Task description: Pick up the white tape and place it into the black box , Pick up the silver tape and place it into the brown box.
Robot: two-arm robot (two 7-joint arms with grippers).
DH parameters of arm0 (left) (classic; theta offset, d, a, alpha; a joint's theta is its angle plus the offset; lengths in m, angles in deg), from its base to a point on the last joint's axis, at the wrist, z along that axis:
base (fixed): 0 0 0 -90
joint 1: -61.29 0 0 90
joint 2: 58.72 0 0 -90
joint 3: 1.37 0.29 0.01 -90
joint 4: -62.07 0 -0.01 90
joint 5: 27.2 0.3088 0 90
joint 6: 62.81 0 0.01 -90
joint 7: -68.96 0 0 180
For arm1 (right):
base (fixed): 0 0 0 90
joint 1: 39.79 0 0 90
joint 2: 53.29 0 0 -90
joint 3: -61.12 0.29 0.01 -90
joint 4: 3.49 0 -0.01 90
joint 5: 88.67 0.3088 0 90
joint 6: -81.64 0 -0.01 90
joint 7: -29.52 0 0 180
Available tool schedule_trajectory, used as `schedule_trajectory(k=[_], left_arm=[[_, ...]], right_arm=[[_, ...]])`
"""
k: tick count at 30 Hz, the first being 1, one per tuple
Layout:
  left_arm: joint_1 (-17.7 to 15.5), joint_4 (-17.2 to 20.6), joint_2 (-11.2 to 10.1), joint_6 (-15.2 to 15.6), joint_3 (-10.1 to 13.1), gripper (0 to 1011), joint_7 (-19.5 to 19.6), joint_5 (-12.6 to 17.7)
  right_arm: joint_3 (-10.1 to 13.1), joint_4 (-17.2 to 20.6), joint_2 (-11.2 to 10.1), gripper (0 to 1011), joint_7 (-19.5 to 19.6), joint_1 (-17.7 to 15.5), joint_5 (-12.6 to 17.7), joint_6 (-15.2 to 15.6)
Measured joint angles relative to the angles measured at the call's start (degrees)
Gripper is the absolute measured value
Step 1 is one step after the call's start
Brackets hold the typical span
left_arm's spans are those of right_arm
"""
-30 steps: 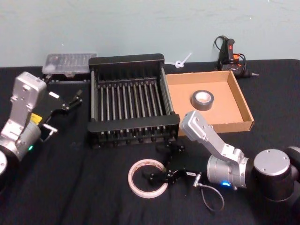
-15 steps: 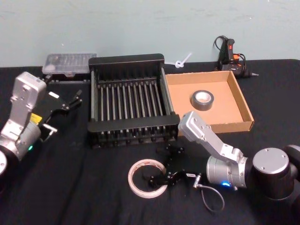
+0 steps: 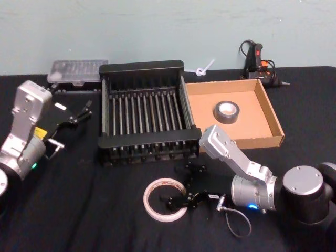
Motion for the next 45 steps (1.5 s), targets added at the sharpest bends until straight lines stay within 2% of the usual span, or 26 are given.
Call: schedule_trajectory(k=[4, 8, 13, 15, 18, 19, 25, 26, 28, 29, 34, 45], left_arm=[[0.0, 0.0, 0.0, 0.0, 0.0, 1001, 0.0, 0.0], [0.0, 0.0, 0.0, 0.0, 0.0, 1001, 0.0, 0.0], [0.0, 0.0, 0.0, 0.0, 0.0, 1002, 0.0, 0.0], [0.0, 0.0, 0.0, 0.0, 0.0, 1002, 0.0, 0.0], [0.0, 0.0, 0.0, 0.0, 0.0, 1001, 0.0, 0.0], [0.0, 0.0, 0.0, 0.0, 0.0, 1001, 0.0, 0.0], [0.0, 0.0, 0.0, 0.0, 0.0, 1001, 0.0, 0.0], [0.0, 0.0, 0.0, 0.0, 0.0, 1001, 0.0, 0.0], [0.0, 0.0, 0.0, 0.0, 0.0, 1001, 0.0, 0.0], [0.0, 0.0, 0.0, 0.0, 0.0, 1001, 0.0, 0.0], [0.0, 0.0, 0.0, 0.0, 0.0, 1001, 0.0, 0.0], [0.0, 0.0, 0.0, 0.0, 0.0, 1001, 0.0, 0.0]], right_arm=[[0.0, 0.0, 0.0, 970, 0.0, 0.0, 0.0, 0.0], [0.0, 0.0, 0.0, 882, 0.0, 0.0, 0.0, 0.0], [0.0, 0.0, 0.0, 715, 0.0, 0.0, 0.0, 0.0], [0.0, 0.0, 0.0, 678, 0.0, 0.0, 0.0, 0.0], [0.0, 0.0, 0.0, 533, 0.0, 0.0, 0.0, 0.0], [0.0, 0.0, 0.0, 533, 0.0, 0.0, 0.0, 0.0], [0.0, 0.0, 0.0, 358, 0.0, 0.0, 0.0, 0.0], [0.0, 0.0, 0.0, 289, 0.0, 0.0, 0.0, 0.0], [0.0, 0.0, 0.0, 248, 0.0, 0.0, 0.0, 0.0], [0.0, 0.0, 0.0, 191, 0.0, 0.0, 0.0, 0.0], [0.0, 0.0, 0.0, 109, 0.0, 0.0, 0.0, -0.1], [0.2, 0.4, -0.3, 104, -0.6, 0.0, 0.6, -0.8]])
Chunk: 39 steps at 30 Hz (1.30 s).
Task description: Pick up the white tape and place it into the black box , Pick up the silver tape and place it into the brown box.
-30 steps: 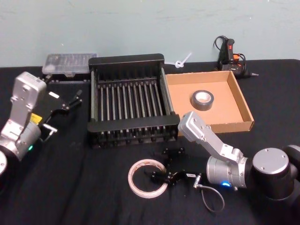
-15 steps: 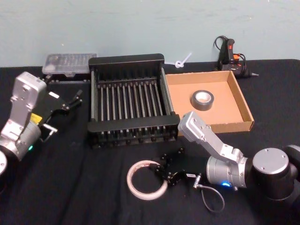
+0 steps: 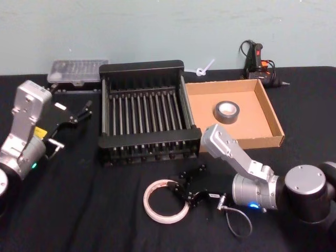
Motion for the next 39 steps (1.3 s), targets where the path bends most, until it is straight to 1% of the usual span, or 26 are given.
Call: schedule_trajectory(k=[6, 16, 19, 24, 27, 33, 38, 39], left_arm=[[0.0, 0.0, 0.0, 0.0, 0.0, 1001, 0.0, 0.0], [0.0, 0.0, 0.0, 0.0, 0.0, 1001, 0.0, 0.0], [0.0, 0.0, 0.0, 0.0, 0.0, 1001, 0.0, 0.0], [0.0, 0.0, 0.0, 0.0, 0.0, 1001, 0.0, 0.0], [0.0, 0.0, 0.0, 0.0, 0.0, 1001, 0.0, 0.0], [0.0, 0.0, 0.0, 0.0, 0.0, 1001, 0.0, 0.0], [0.0, 0.0, 0.0, 0.0, 0.0, 1001, 0.0, 0.0], [0.0, 0.0, 0.0, 0.0, 0.0, 1001, 0.0, 0.0]], right_arm=[[0.4, 1.6, -0.8, 104, -0.7, -0.1, 0.9, -1.2], [1.5, 5.6, -2.8, 104, -1.1, 0.0, 2.4, -2.6], [1.9, 7.0, -3.5, 104, -1.4, 0.3, 3.0, -3.3], [2.5, 7.8, -3.9, 104, -1.4, 1.0, 3.7, -4.1], [2.9, 7.8, -3.8, 104, -1.2, 1.5, 4.0, -4.5], [4.0, 6.9, -2.8, 104, 0.4, 3.4, 4.4, -5.5], [5.0, 5.2, -1.0, 104, 2.7, 5.3, 4.3, -5.8], [5.3, 4.5, -0.3, 104, 3.4, 5.9, 4.2, -5.8]])
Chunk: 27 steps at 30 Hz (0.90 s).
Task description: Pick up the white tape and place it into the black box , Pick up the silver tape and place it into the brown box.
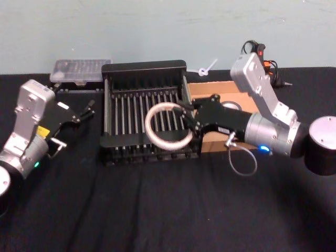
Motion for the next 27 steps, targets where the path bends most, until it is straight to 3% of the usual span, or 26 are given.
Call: schedule_trajectory(k=[6, 27], left_arm=[[0.0, 0.0, 0.0, 0.0, 0.0, 1001, 0.0, 0.0], [0.0, 0.0, 0.0, 0.0, 0.0, 1001, 0.0, 0.0]], right_arm=[[0.7, -2.5, 2.3, 104, 2.0, 2.1, -0.6, 0.5], [1.5, -15.2, 12.5, 104, 9.9, 9.3, -6.0, 6.4]])
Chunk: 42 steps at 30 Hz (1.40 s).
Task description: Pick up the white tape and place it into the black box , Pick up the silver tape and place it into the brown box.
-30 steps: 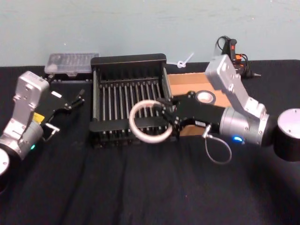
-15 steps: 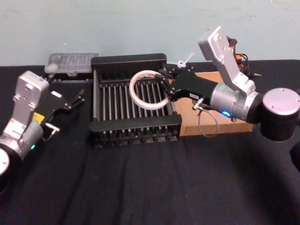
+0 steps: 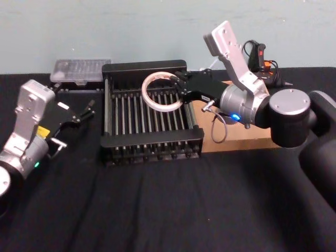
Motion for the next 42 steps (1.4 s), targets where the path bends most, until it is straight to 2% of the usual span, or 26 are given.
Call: schedule_trajectory(k=[9, 16, 22, 32, 42], left_arm=[[0.0, 0.0, 0.0, 0.0, 0.0, 1001, 0.0, 0.0], [0.0, 0.0, 0.0, 0.0, 0.0, 1001, 0.0, 0.0], [0.0, 0.0, 0.0, 0.0, 0.0, 1001, 0.0, 0.0], [0.0, 0.0, 0.0, 0.0, 0.0, 1001, 0.0, 0.0], [0.0, 0.0, 0.0, 0.0, 0.0, 1001, 0.0, 0.0]], right_arm=[[-0.2, -5.5, 3.3, 104, 0.9, 2.7, -2.2, 0.9], [-0.6, -8.2, 4.7, 104, 0.8, 3.9, -3.8, 1.3], [-0.8, -8.9, 5.1, 104, 0.5, 4.1, -5.0, 1.8], [-0.8, -8.8, 5.0, 107, 0.4, 4.1, -4.9, 1.7], [-0.7, -8.6, 5.0, 392, 0.4, 4.0, -4.7, 1.7]])
